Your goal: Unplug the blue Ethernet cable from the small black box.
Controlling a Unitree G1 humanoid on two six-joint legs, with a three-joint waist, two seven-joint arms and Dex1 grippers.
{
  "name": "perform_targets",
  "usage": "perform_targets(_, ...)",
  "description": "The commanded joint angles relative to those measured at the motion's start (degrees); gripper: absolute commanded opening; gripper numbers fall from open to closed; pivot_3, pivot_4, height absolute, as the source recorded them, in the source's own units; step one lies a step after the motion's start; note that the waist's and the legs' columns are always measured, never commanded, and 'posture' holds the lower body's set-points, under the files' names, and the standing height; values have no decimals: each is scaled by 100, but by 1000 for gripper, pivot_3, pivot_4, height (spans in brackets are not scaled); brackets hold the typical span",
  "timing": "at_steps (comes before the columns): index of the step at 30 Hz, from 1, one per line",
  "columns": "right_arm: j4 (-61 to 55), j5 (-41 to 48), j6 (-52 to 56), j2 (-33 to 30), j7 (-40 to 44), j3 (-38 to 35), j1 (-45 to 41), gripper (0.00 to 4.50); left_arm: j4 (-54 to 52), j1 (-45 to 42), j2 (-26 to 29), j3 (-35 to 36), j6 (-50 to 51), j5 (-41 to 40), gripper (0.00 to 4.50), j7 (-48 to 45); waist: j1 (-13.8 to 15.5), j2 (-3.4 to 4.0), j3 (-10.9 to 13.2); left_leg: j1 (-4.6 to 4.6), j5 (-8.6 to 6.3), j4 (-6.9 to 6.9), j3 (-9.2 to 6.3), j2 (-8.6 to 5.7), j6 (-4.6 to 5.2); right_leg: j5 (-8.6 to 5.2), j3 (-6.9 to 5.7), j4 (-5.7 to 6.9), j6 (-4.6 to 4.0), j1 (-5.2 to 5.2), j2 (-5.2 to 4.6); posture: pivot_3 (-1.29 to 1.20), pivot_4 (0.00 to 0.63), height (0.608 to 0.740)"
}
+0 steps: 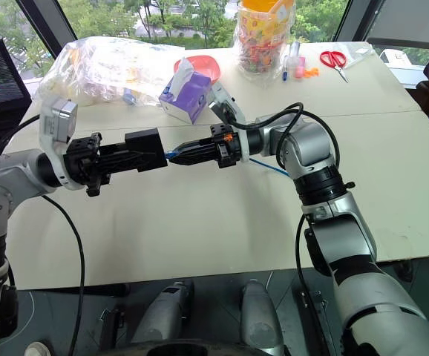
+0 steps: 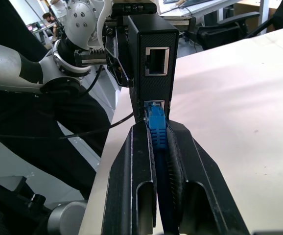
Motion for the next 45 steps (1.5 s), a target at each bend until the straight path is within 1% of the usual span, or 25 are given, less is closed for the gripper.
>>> perform_targets(1,-164,87,13,12,67,-107,-194,71,-201,35,99,5,-89,57,509,-85,1,0,0,0,0,0,0,0,0,0,0,0,0,0,0,0,150,726)
perform_targets(13,-44,172,266,-48,67,-234,-245,71,-283,68,147,17,-10,18,509,-180,0,0,0,0,0,3,0,0,0,0,0,4,0,0,0,0,150,726)
perform_targets(21,478,-235,-253,-281,203,-173,-240,71,-329,105,222,148,141,-133,509,-177,-1,0,0,0,0,12,0,0,0,0,0,16,0,-1,0,0,150,726)
perform_targets(26,566,-186,-240,-318,269,-226,-317,71,-338,141,208,132,76,-83,509,-124,8,-1,0,1,0,18,3,-1,0,-1,2,25,-1,-2,0,0,150,726)
perform_targets(28,358,-112,-118,-304,294,-225,-266,862,-332,127,186,111,51,-72,509,-102,-6,-1,0,2,0,18,3,-1,0,-1,2,28,-1,-3,0,0,150,726)
perform_targets(29,234,-90,-81,-286,280,-216,-236,1083,-324,113,172,106,44,-69,509,-91,-14,-1,0,2,0,18,4,0,0,-1,3,30,-1,-5,0,0,150,726)
perform_targets(32,10,-20,33,-251,235,-228,-205,2613,-301,87,155,88,26,-43,509,-82,-13,-1,0,2,0,16,4,2,0,0,2,38,1,-13,0,0,150,726)
perform_targets(34,-2,-20,37,-246,209,-247,-206,3726,-293,88,160,85,19,-33,509,-87,-4,-1,0,2,0,16,4,2,0,0,2,39,1,-13,0,0,150,726)
perform_targets(35,29,-46,15,-248,198,-252,-210,4204,-292,92,165,83,13,-25,509,-89,-1,-1,0,2,0,17,4,2,0,0,2,39,1,-13,0,0,150,726)
perform_targets(36,109,-117,-58,-254,173,-244,-213,4418,-295,108,173,76,-9,7,509,-95,-1,-1,0,2,0,18,4,2,0,0,3,39,1,-12,0,0,150,726)
perform_targets(38,336,-268,-221,-270,125,-224,-214,4418,-278,149,173,28,-99,144,509,-82,8,-1,0,1,0,19,5,1,0,0,3,38,0,-11,0,0,150,726)
perform_targets(40,613,-581,-628,-301,33,-104,-147,4418,-229,213,141,-86,-312,446,509,-26,5,-1,0,1,0,21,5,1,0,0,3,38,0,-10,0,0,150,726)
perform_targets(43,1214,-1090,-1351,-195,-443,-54,-9,4418,-131,401,-12,-253,-581,824,509,117,3,-1,-1,4,0,20,9,1,0,0,4,38,0,-10,0,0,150,726)
perform_targets(45,1413,-1227,-1627,-117,-678,-142,92,4418,-98,528,-144,-395,-709,1018,509,186,3,-1,-1,3,0,20,9,1,0,0,5,38,0,-10,0,0,150,726)
